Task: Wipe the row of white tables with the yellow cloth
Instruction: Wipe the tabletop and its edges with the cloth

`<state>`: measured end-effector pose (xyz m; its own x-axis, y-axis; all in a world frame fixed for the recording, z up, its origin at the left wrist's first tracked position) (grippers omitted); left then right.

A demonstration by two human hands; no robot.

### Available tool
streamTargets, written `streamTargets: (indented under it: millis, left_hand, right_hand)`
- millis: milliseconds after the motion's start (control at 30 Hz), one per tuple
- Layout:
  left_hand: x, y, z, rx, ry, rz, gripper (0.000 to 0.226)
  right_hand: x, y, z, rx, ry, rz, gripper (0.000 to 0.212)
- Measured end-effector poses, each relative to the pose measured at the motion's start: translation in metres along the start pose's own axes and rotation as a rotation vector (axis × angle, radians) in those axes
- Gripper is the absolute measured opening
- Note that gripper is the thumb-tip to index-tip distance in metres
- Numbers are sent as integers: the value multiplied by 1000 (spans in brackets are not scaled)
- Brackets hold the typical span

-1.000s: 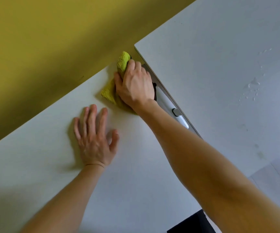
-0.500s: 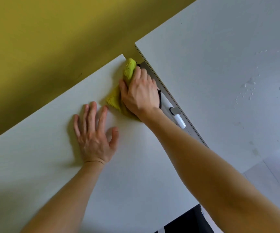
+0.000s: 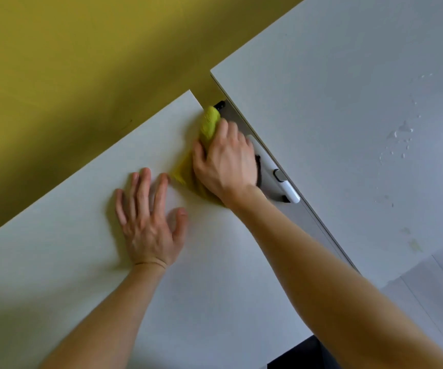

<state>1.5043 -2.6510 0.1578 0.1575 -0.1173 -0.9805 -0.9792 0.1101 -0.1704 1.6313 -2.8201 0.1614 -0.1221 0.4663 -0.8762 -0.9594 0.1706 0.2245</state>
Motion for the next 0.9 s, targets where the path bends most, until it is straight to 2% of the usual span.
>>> streamTargets:
  millis: [67,133,267,400,633,700,800,900]
  left_hand:
    - [0,0,1,2,-15,2,72]
    - [0,0,1,2,-20,0,73]
    - [-1,1,0,-4,1,5,70]
    - [0,3,1,1,-1,11,70]
    - [3,1,2,0,-18,11,72]
    - [2,2,2,2,-24,8,72]
    - [2,3,2,2,-11,-7,69]
    - [4,4,2,5,-6,-16,67]
  right_hand:
    - [8,-34,30,-31,15,16,49]
    - [12,-39,31,-50,16,7,50]
    - [-4,27,-32,15,-56,-47,50]
    - [-16,76,-73,79,-31,-8,47]
    - [10,-35,30,-21,19,30,47]
    - [12,-47,38,-33,6,28,48]
    - [6,-15,4,-15,-34,-1,50]
    - [-9,67,-67,71,-51,-9,51]
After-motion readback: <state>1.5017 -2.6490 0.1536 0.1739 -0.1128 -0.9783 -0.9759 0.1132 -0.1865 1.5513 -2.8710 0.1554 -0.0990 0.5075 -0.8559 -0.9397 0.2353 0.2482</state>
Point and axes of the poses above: each hand's wrist, its own y-axis away from the middle knuckle, its own x-axis out of the palm, z = x × y, the point moved 3 cm from there along -y, towards the middle knuckle, and after that the axes turned 8 degrees about x, right-handed, at the moved point
